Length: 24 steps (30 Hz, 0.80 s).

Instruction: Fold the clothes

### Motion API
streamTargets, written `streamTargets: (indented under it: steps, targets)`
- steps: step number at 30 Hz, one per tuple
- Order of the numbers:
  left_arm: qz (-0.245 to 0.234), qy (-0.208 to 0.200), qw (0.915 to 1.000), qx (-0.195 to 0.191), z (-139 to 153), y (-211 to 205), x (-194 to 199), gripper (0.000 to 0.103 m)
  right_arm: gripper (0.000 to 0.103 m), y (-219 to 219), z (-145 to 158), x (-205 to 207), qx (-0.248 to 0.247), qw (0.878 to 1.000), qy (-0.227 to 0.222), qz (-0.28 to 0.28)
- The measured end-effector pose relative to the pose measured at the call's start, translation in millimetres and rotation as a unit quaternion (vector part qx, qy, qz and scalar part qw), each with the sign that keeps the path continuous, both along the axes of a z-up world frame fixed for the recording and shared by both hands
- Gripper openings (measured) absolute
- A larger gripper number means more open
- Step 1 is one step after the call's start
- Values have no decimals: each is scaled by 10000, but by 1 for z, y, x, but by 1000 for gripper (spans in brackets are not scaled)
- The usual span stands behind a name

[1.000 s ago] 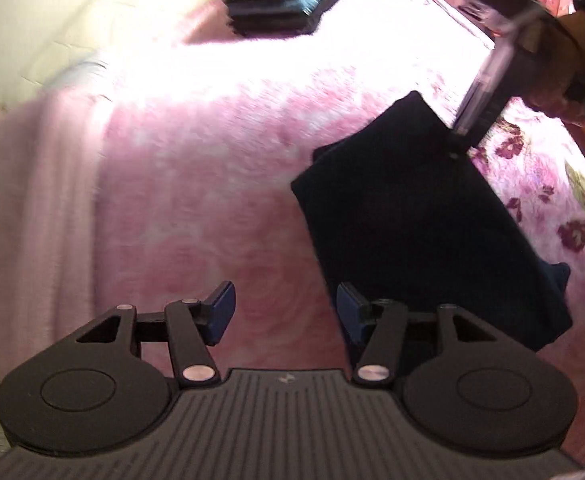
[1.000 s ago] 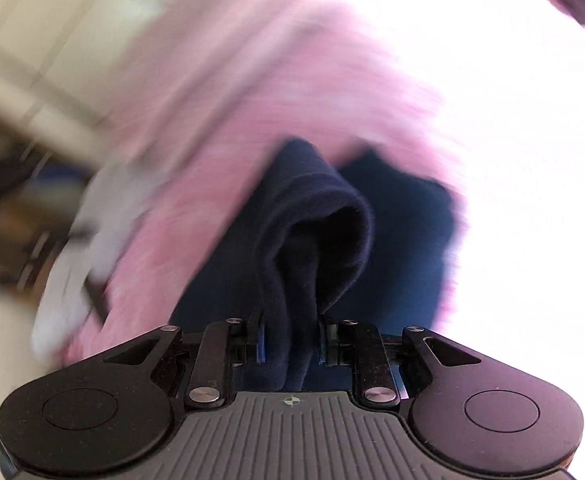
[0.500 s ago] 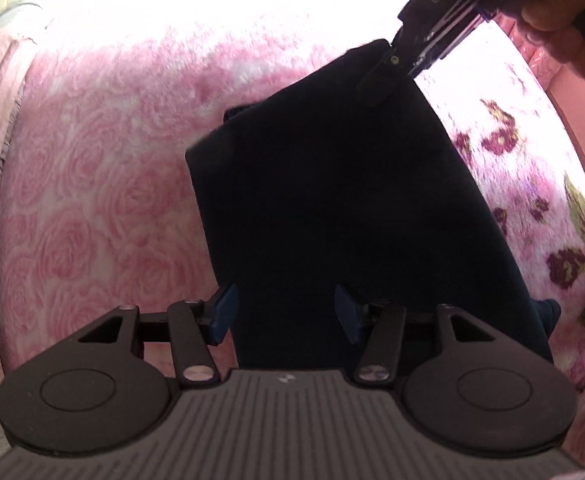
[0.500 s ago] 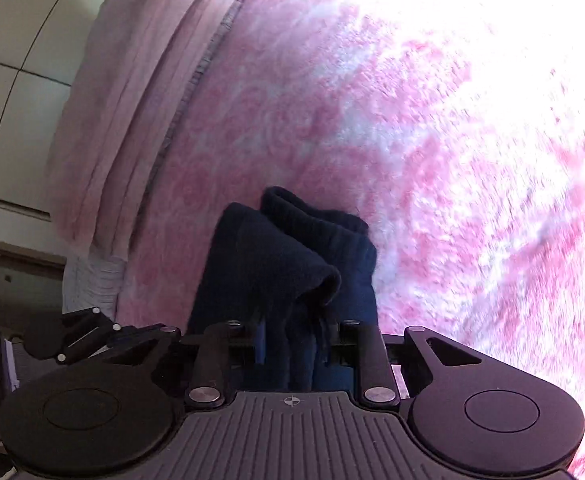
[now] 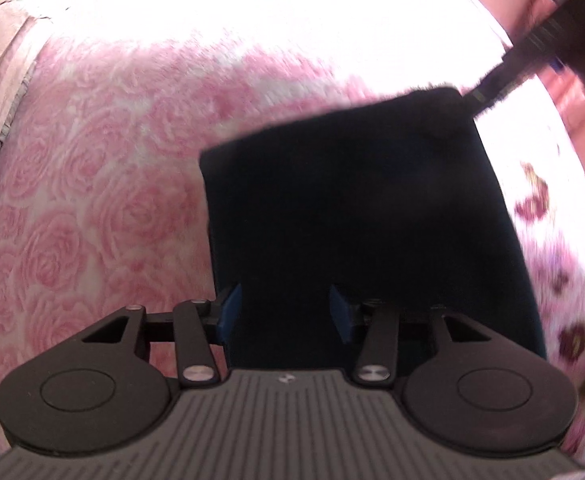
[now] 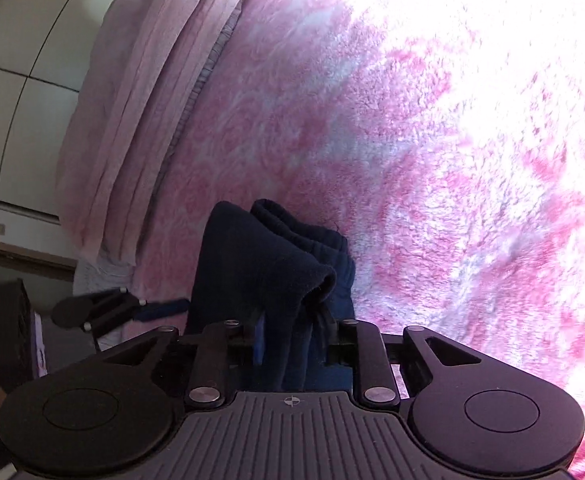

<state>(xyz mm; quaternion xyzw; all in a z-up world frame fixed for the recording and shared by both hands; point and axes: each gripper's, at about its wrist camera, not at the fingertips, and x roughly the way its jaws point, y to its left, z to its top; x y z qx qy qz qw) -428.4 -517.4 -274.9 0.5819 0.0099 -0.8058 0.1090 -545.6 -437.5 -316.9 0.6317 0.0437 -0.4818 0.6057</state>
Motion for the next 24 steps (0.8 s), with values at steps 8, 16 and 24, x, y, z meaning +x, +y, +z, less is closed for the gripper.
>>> streamTargets:
  steps: [8,16,24]
  targets:
    - [276,175,9989,324,-26,-31,-38,39,34,9,58,20,-811,9832,1636,46]
    - [48,209,9985,499,-39,-43,-43,44,33,-23,27,49,-1212,9676,1681,1443]
    - [139,204,9990,385,-15,-32,-23,39,26,-30,3,29,-886,9738,1484,1480]
